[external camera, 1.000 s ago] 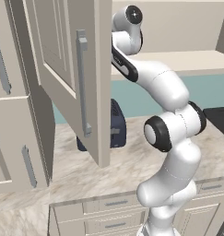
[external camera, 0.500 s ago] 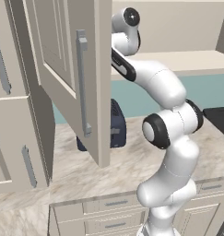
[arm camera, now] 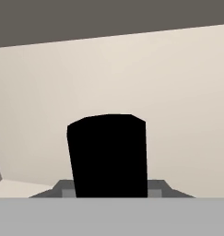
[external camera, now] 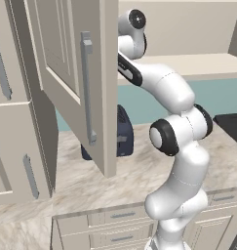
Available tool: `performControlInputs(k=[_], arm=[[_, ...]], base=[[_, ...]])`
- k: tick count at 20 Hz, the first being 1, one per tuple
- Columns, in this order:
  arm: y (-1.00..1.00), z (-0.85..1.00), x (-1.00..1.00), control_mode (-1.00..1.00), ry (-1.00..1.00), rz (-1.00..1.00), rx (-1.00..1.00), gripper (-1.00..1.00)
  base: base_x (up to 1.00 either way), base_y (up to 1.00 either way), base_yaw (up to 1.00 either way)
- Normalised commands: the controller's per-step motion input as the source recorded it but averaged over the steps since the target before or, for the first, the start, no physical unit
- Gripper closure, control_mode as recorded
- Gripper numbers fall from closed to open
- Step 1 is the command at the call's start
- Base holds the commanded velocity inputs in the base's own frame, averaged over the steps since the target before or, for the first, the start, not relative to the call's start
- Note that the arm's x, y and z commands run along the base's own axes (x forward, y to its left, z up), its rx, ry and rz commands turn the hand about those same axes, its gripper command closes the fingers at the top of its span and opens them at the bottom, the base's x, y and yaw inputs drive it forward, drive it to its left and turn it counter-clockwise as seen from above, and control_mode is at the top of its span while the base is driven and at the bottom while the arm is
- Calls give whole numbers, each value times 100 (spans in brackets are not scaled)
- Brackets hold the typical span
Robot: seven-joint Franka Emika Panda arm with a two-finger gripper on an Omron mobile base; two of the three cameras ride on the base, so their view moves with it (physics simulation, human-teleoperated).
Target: Open the cabinet directly in front. Then move the liquor and the cup to the dining counter with the jar on it.
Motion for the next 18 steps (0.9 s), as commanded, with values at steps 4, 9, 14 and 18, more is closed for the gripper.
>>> performControlInputs(k=[4, 9, 14, 18], arm=[[0, 0, 0, -100, 0, 0, 0, 100], [0, 0, 0, -100, -3, 0, 0, 100], [0, 16, -7, -100, -26, 0, 0, 100], [0, 7, -3, -100, -11, 0, 0, 100]], base=[[0, 0, 0], [0, 0, 0], [0, 0, 0], [0, 0, 0]])
